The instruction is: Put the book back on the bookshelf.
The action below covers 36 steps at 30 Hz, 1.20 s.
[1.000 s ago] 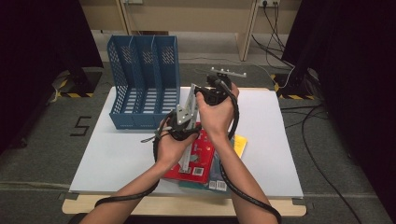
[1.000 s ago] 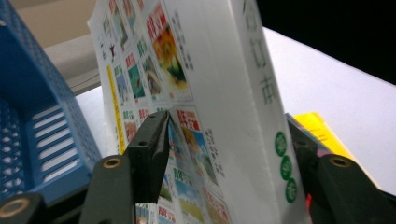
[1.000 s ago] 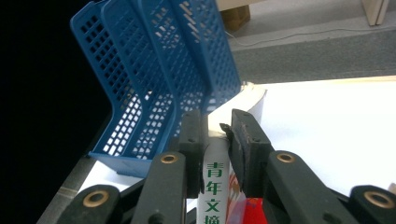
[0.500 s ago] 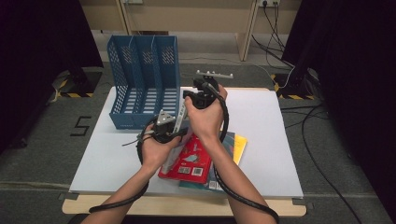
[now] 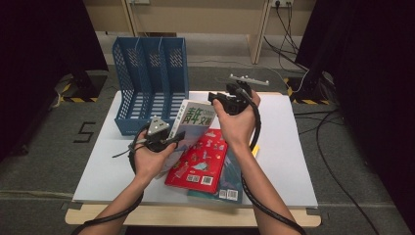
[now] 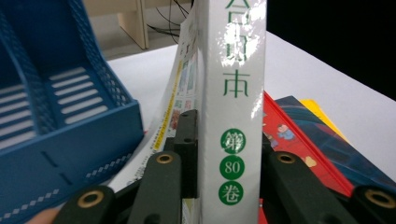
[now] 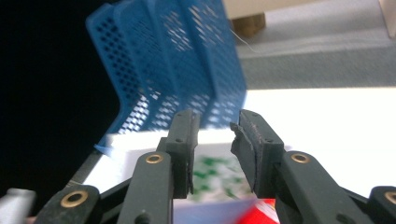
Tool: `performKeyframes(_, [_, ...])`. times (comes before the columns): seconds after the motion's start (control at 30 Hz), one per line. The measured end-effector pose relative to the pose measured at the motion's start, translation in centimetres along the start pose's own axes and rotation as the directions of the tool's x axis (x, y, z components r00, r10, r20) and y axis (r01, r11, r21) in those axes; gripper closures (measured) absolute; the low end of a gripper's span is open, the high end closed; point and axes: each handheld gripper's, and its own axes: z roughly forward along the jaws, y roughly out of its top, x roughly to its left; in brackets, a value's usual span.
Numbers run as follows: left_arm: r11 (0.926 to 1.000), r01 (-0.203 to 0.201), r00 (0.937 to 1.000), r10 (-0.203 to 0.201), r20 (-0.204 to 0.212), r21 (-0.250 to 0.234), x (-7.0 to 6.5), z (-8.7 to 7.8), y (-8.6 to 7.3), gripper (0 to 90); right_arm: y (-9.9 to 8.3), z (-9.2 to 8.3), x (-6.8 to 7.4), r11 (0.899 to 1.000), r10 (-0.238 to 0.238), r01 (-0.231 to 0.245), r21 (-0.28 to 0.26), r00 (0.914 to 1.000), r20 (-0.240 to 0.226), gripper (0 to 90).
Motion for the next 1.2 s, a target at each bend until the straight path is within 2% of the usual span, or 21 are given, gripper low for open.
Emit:
performKeyframes(0.13, [0.9998, 0.004, 0.9999, -0.004, -0.014, -0.021, 1.2, -1.1, -0.1, 73.4, -1.2, 0.5, -2.2, 0.999, 0.019, -0.02, 0.041, 0.9992, 0.037, 66.5])
performKeyframes(0.2, [0.9996, 0.006, 0.9998, -0.006, -0.02, -0.028, 1.4, -1.4, -0.1, 73.5, -1.5, 0.6, -2.7, 0.998, 0.023, -0.025, 0.051, 0.9986, 0.048, 66.5])
performKeyframes(0.23, [0.9992, 0.002, 0.9996, -0.003, -0.028, -0.039, 2.0, -1.9, -0.1, 73.4, -2.0, 0.9, -3.5, 0.997, 0.025, -0.03, 0.072, 0.9977, 0.062, 66.2])
performKeyframes(0.37, [0.9984, 0.003, 0.9992, -0.005, -0.039, -0.056, 2.7, -2.6, -0.2, 73.4, -3.1, 1.3, -4.7, 0.994, 0.026, -0.034, 0.107, 0.9964, 0.081, 65.9])
performKeyframes(0.4, [0.9978, -0.008, 0.999, 0.005, -0.044, -0.066, 3.1, -3.2, -0.5, 73.4, -3.3, 1.4, -4.9, 0.993, 0.027, -0.036, 0.114, 0.996, 0.086, 65.7])
performKeyframes(0.57, [0.9956, -0.009, 0.9983, 0.003, -0.059, -0.093, 3.8, -4.3, -1.1, 73.3, -4.0, 1.3, -5.8, 0.99, 0.029, -0.041, 0.132, 0.995, 0.095, 65.2])
performKeyframes(0.7, [0.9888, -0.01, 0.9953, -0.004, -0.097, -0.149, 4.3, -5.8, -1.8, 73.3, -4.7, 1.0, -6.6, 0.989, 0.029, -0.044, 0.144, 0.9938, 0.108, 64.8])
performKeyframes(0.83, [0.9851, -0.017, 0.993, -0.003, -0.118, -0.171, 4.8, -6.7, -2.6, 73.3, -5.0, 0.8, -7.0, 0.988, 0.026, -0.042, 0.147, 0.9937, 0.109, 64.7])
performKeyframes(0.9, [0.9813, -0.007, 0.9905, -0.02, -0.136, -0.193, 5.2, -7.7, -3.5, 73.2, -5.4, 0.7, -7.4, 0.988, 0.021, -0.039, 0.149, 0.9931, 0.115, 64.4])
performKeyframes(1.07, [0.9778, -0.003, 0.986, -0.032, -0.164, -0.209, 5.8, -9.4, -5.0, 73.2, -6.1, 0.7, -7.9, 0.986, 0.014, -0.033, 0.165, 0.993, 0.117, 63.9])
performKeyframes(1.2, [0.975, -0.027, 0.9802, -0.018, -0.197, -0.221, 6.0, -10.4, -6.2, 73.1, -6.8, 0.6, -8.4, 0.985, 0.013, -0.034, 0.169, 0.9921, 0.125, 63.7])
